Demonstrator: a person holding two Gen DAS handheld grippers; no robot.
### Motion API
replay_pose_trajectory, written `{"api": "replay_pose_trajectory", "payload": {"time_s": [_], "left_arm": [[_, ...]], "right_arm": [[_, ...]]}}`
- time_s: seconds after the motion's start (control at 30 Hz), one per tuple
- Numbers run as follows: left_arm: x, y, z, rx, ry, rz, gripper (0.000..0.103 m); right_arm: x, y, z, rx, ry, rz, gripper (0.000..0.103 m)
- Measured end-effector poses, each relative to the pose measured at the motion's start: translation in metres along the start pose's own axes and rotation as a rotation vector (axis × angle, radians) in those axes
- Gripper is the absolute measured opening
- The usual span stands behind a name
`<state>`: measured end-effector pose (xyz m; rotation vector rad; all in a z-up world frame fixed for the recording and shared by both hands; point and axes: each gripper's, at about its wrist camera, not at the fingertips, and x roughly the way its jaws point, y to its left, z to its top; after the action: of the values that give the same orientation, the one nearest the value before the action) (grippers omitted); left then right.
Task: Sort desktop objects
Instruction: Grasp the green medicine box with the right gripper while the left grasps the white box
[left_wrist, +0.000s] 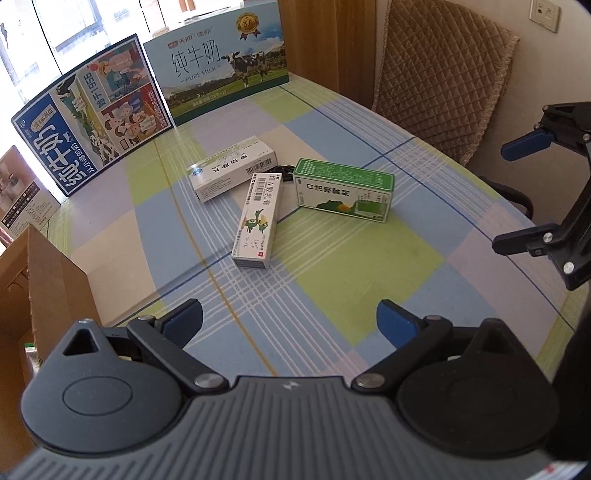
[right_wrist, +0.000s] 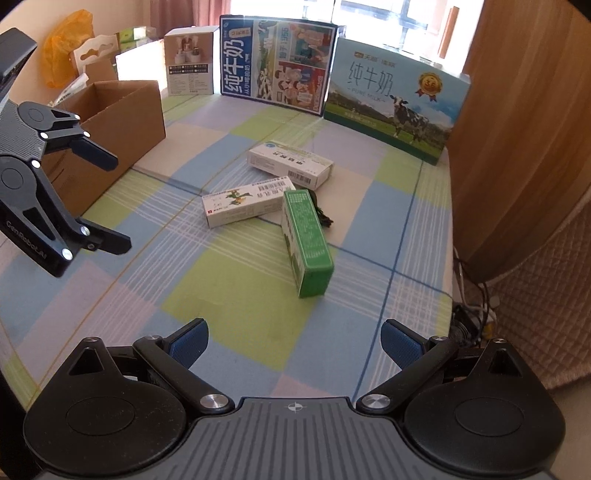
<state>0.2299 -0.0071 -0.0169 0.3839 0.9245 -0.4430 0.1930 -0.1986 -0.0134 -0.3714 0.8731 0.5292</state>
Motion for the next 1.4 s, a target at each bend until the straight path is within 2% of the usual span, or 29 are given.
{"api": "replay_pose_trajectory", "payload": {"time_s": [0.23, 0.5, 0.67, 1.03, 1.13, 1.2, 1.27, 1.3, 1.4], "left_arm": [[0.035, 0.011, 0.025, 0.028, 0.015, 0.009, 0.094], [0.073, 0.029, 0.046, 0.026, 0.044, 0.005, 0.091], [0.097, 0.031, 0.059, 0.048, 0.073, -0.011, 0.084], [0.143, 0.037, 0.072, 0.076, 0.125, -0.029, 0.074], [0.153, 0.041, 0.070, 0.055, 0.133, -0.025, 0.068], [0.158, 0.045, 0.068, 0.030, 0.137, -0.023, 0.060], [0.160, 0.046, 0.065, 0.017, 0.143, -0.014, 0.043], [0.160, 0.046, 0.064, 0.014, 0.144, -0.013, 0.039], [0.156, 0.043, 0.060, 0.018, 0.148, -0.004, 0.035]], "right_arm": [[0.041, -0.008, 0.028, -0.037, 0.005, 0.025, 0.095], [0.085, -0.023, 0.048, -0.056, 0.031, 0.045, 0.083], [0.111, -0.028, 0.056, -0.079, 0.063, 0.065, 0.078], [0.142, -0.034, 0.058, -0.062, 0.113, 0.086, 0.057], [0.146, -0.035, 0.056, -0.044, 0.121, 0.090, 0.044], [0.147, -0.036, 0.055, -0.027, 0.128, 0.094, 0.031], [0.147, -0.036, 0.054, -0.021, 0.128, 0.098, 0.029], [0.146, -0.035, 0.054, -0.021, 0.129, 0.098, 0.029], [0.143, -0.033, 0.051, -0.020, 0.137, 0.099, 0.028]]}}
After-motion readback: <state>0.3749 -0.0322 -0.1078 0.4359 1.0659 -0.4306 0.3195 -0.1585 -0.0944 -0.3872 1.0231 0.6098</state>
